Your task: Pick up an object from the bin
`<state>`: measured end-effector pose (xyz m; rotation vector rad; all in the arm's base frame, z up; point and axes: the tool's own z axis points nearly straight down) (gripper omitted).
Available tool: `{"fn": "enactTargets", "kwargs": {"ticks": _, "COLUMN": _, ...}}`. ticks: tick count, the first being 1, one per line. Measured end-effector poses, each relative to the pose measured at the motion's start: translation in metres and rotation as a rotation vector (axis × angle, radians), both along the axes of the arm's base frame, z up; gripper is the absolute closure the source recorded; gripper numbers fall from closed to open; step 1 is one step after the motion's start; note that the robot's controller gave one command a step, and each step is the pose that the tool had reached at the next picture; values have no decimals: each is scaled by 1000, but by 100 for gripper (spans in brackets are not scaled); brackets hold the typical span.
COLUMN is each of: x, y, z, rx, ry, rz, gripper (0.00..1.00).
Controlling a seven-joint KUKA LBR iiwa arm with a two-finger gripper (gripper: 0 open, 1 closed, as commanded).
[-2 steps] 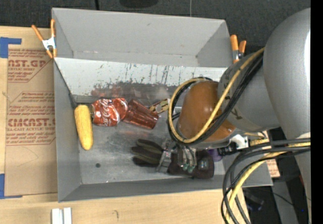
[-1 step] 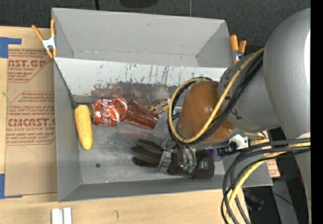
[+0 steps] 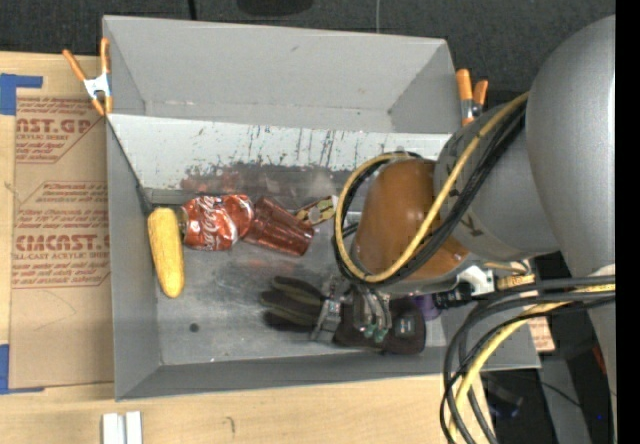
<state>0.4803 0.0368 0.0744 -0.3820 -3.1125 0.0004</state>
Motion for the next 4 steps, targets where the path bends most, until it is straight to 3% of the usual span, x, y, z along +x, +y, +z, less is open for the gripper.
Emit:
{"fn": "enactTargets", "kwargs": {"ticks": 2, "x": 1, "y": 0, "z": 23, "rx": 0, "ry": -4, "rz": 0, "gripper": 100}}
{"fn": "enactTargets", "kwargs": {"ticks": 4, "x": -1, "y": 0, "z": 51, "rx": 0, "ry": 3, "rz": 0, "gripper": 100}}
